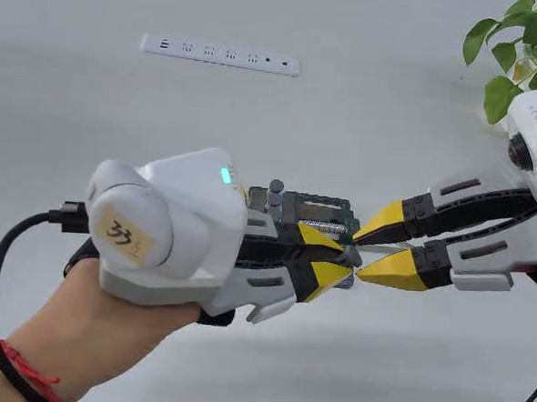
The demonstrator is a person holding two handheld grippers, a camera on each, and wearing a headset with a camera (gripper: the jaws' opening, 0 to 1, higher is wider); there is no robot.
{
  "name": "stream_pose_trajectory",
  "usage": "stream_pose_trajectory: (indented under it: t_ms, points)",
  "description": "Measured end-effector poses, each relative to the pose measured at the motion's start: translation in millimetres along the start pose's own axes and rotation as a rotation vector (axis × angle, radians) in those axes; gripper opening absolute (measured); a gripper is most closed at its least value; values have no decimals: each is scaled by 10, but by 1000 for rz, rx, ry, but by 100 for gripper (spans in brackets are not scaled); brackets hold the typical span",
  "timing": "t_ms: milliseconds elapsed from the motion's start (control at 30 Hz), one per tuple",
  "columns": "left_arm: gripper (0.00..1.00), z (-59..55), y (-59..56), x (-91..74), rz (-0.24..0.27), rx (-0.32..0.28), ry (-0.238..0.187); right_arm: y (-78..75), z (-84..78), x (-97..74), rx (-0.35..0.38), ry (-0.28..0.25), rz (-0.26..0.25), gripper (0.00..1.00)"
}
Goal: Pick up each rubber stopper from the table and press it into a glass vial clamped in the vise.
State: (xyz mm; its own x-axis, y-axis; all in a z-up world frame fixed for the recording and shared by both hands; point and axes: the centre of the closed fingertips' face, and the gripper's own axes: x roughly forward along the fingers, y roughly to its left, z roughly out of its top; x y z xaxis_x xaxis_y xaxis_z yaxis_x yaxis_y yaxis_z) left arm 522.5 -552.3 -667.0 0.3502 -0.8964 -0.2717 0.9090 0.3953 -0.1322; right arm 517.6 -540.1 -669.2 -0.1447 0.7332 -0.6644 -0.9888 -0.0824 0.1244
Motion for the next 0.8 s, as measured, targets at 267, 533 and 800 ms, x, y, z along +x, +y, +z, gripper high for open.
stream_pose_trajectory:
  t_ms: [267,533,800]
  points:
    - [5,15,7,-30,-3,-6,-15,-9,16,10,-13,9,15,9]
    - [5,18,11,-33,-9,-9,-22,8,17,4,-18,16,21,8]
    - [5,20,22,-48,-16,-11,-30,12,36,3,-31,26,23,7]
